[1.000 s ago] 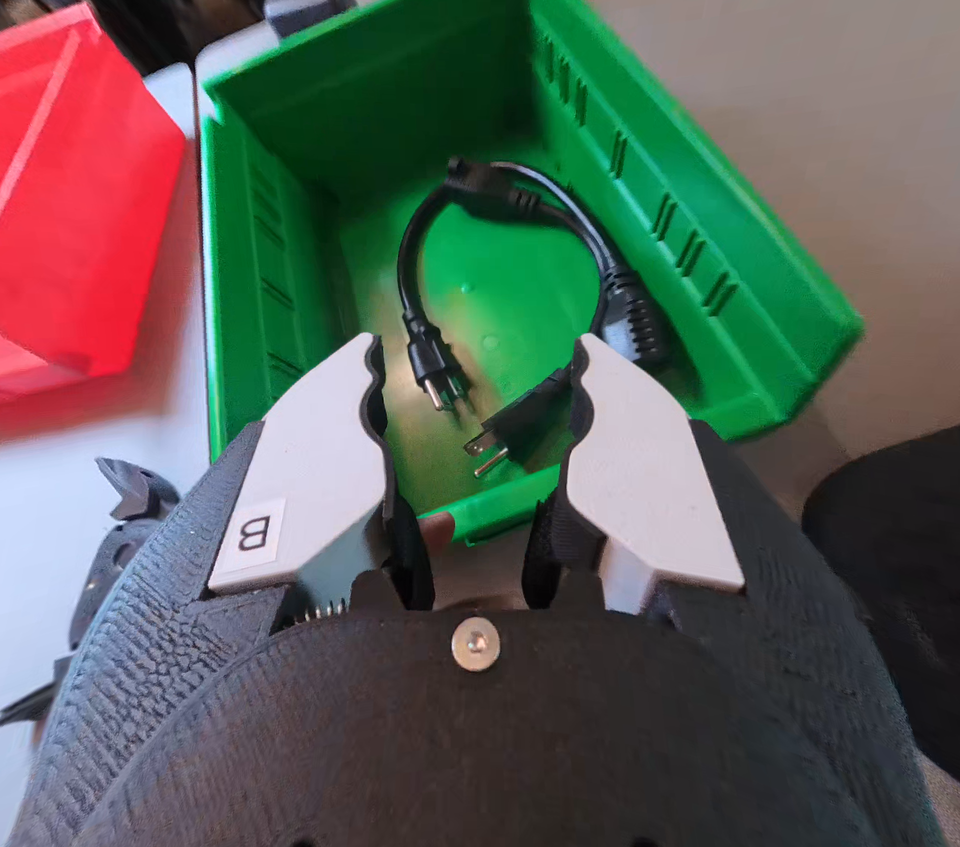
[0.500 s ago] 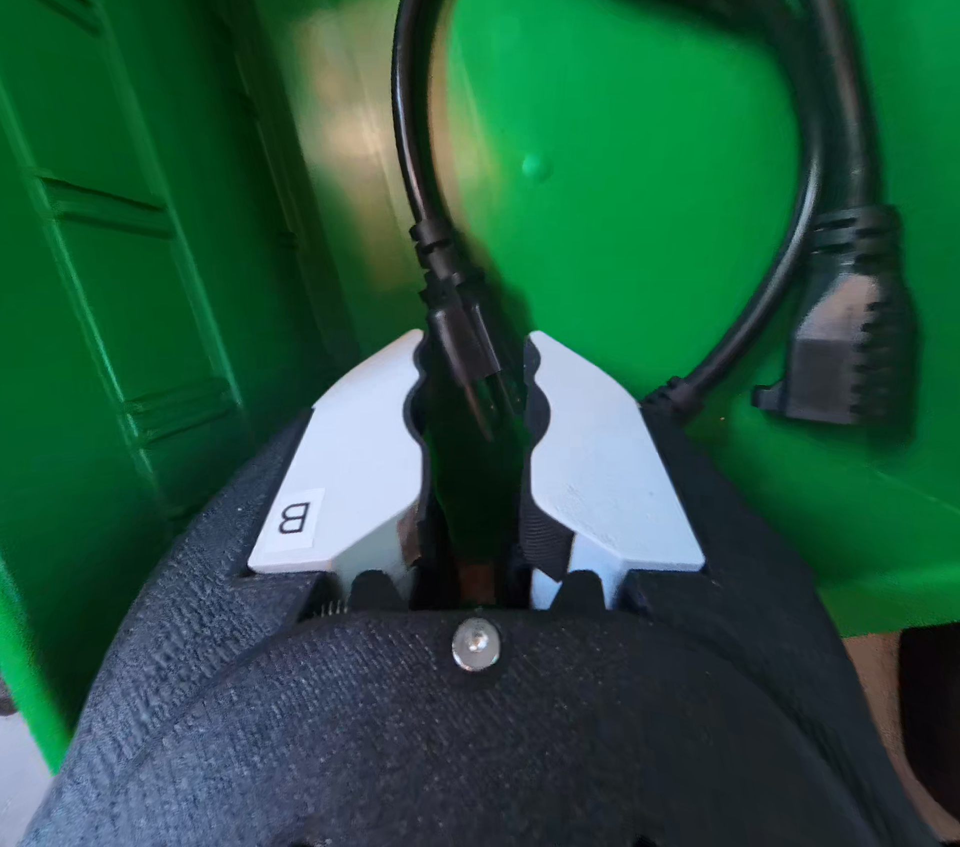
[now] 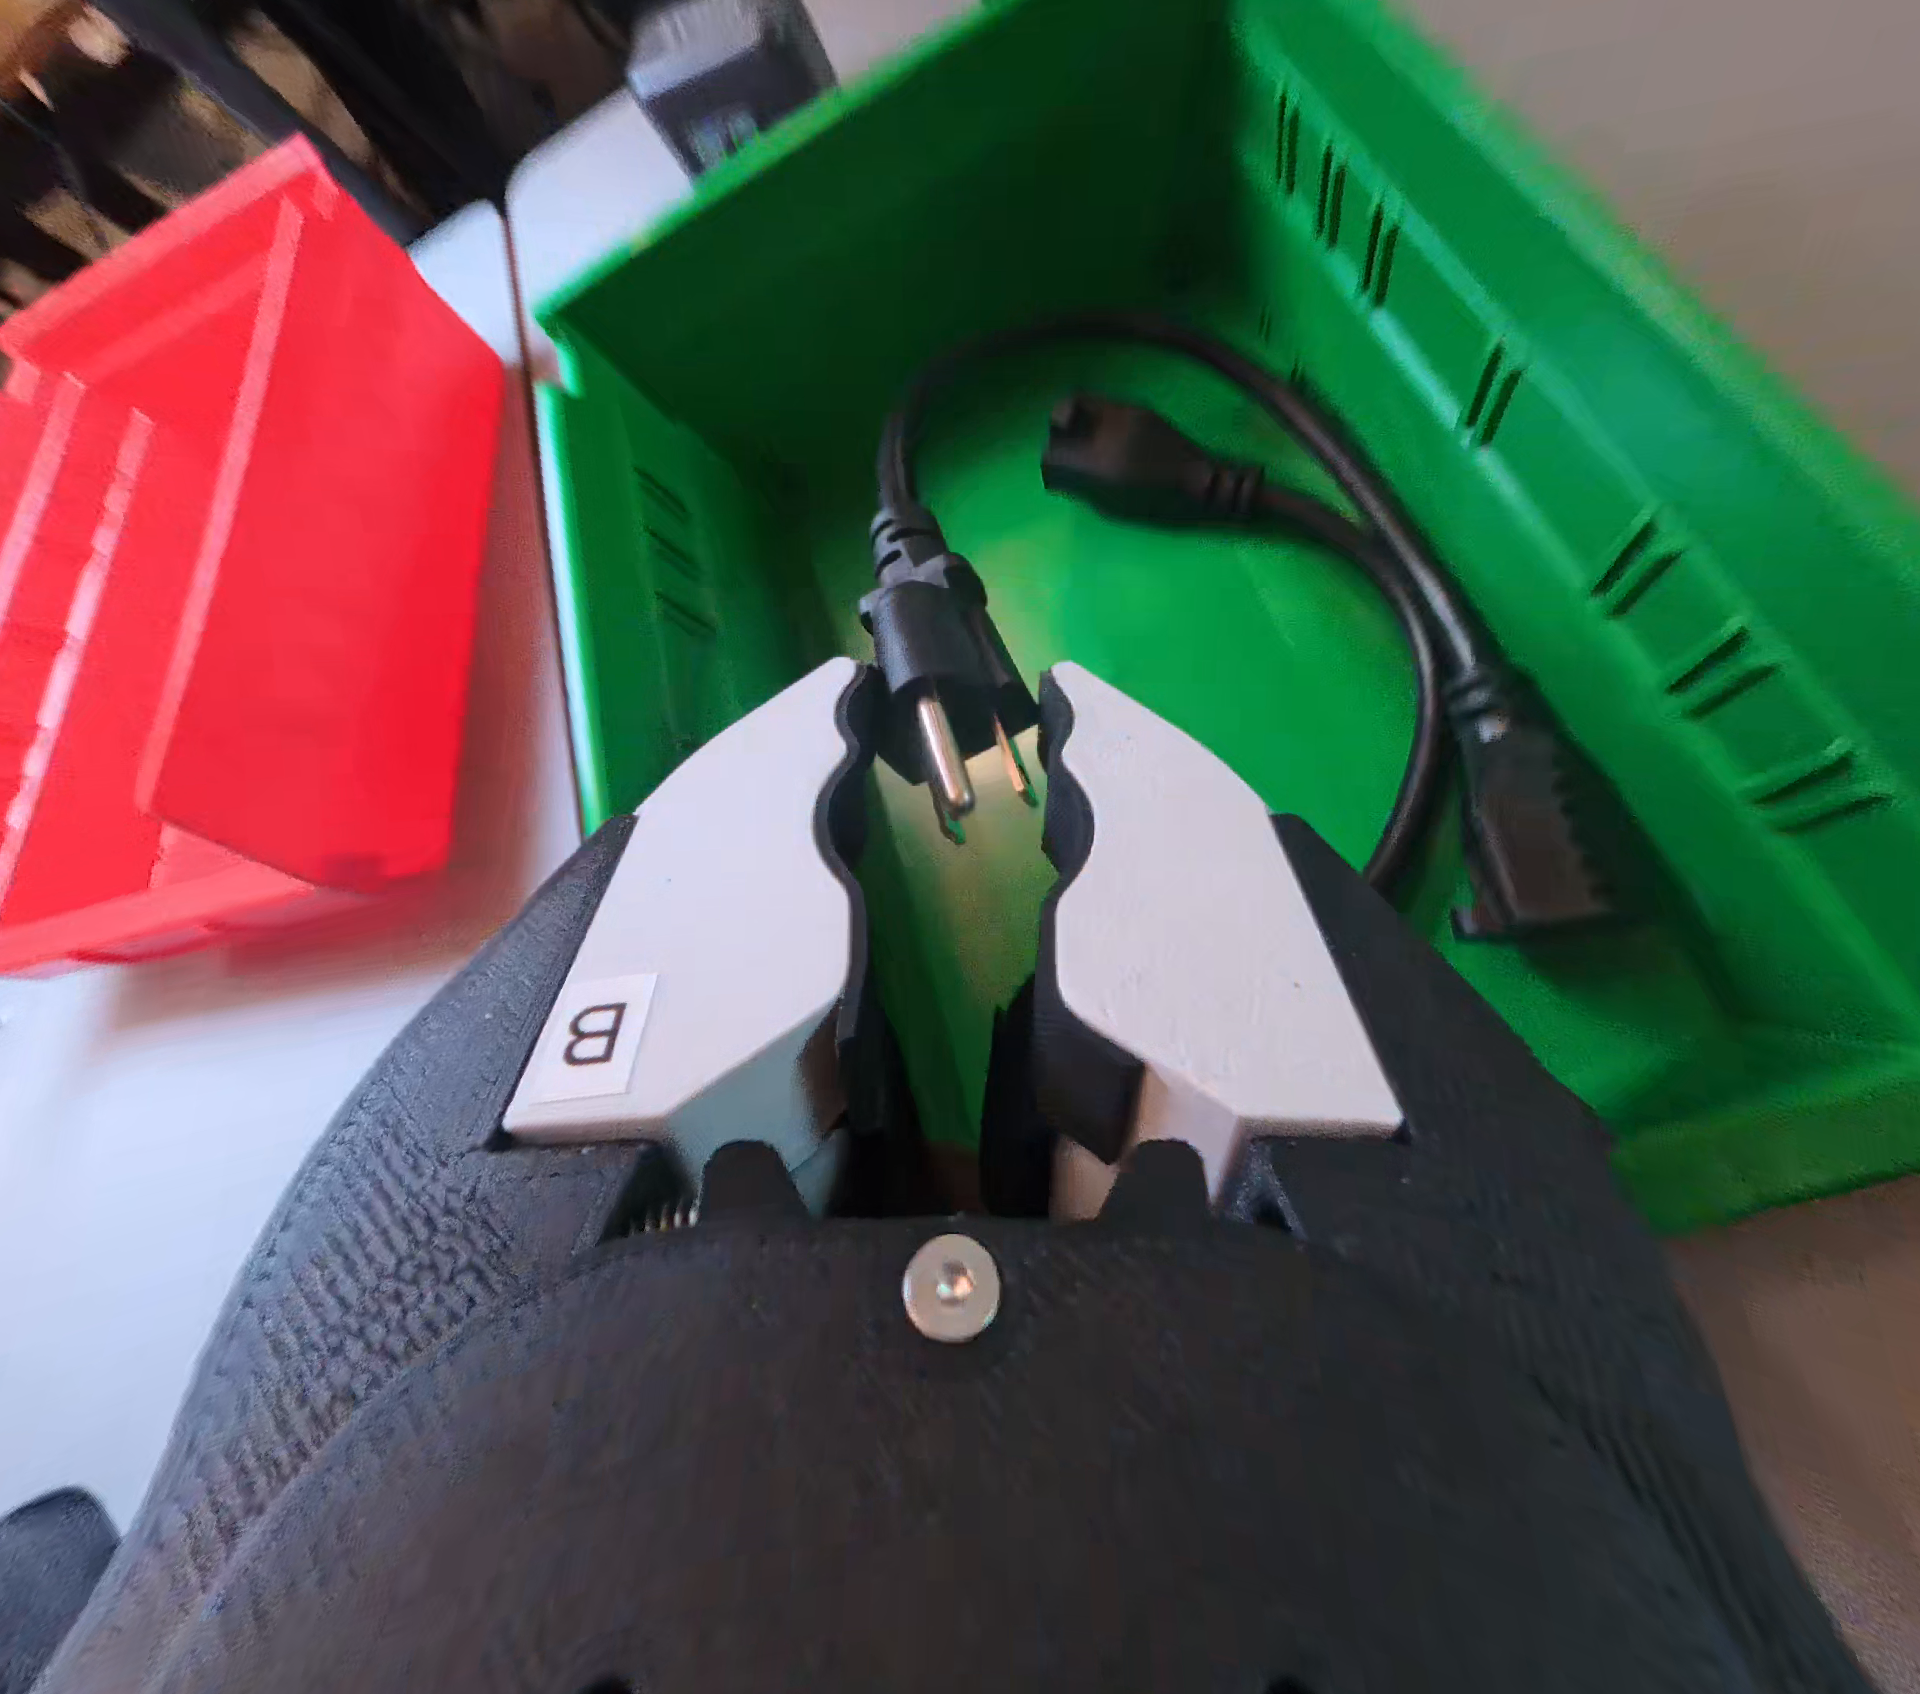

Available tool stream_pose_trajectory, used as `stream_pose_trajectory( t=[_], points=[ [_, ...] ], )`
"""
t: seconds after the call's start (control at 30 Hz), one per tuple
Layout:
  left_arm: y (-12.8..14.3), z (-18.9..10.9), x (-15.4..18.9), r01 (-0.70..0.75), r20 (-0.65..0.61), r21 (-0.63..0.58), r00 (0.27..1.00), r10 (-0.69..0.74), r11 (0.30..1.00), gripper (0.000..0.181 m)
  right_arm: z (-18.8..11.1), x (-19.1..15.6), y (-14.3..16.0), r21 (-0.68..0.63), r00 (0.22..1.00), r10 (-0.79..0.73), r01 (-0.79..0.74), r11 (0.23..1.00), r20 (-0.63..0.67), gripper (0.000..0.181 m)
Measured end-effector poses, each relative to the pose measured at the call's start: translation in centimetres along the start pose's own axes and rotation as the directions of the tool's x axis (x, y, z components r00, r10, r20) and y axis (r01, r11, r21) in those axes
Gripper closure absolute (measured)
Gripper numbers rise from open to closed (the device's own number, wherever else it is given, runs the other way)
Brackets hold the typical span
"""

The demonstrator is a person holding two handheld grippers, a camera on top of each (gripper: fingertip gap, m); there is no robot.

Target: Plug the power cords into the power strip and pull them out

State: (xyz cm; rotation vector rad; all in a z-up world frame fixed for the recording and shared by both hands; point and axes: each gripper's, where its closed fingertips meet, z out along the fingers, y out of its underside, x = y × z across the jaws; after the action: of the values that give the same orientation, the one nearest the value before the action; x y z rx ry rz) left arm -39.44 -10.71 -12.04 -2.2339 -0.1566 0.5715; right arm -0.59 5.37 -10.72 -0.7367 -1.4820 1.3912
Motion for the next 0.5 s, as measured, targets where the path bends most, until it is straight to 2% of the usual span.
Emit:
stream_pose_trajectory(
  t=[0.07, 0.27, 0.5],
  points=[
    [-1.8, -1.2, -0.3, -0.019, 0.035, 0.070, 0.999, 0.017, 0.997, 0.151, 0.1, -0.2, 0.1, -0.008, 1.000, -0.010, 0.010, 1.000, 0.006, 0.060],
    [-6.6, -4.1, -0.3, -0.211, 0.190, 0.183, 0.966, 0.176, 0.960, 0.152, 0.1, -0.4, -0.1, -0.009, 0.999, -0.031, 0.031, 0.999, 0.009, 0.063],
    [-12.1, -7.3, 0.0, -0.323, 0.304, 0.292, 0.924, 0.233, 0.900, 0.152, 0.0, -0.4, -0.3, -0.004, 0.999, -0.047, 0.047, 0.999, 0.005, 0.066]
  ],
)
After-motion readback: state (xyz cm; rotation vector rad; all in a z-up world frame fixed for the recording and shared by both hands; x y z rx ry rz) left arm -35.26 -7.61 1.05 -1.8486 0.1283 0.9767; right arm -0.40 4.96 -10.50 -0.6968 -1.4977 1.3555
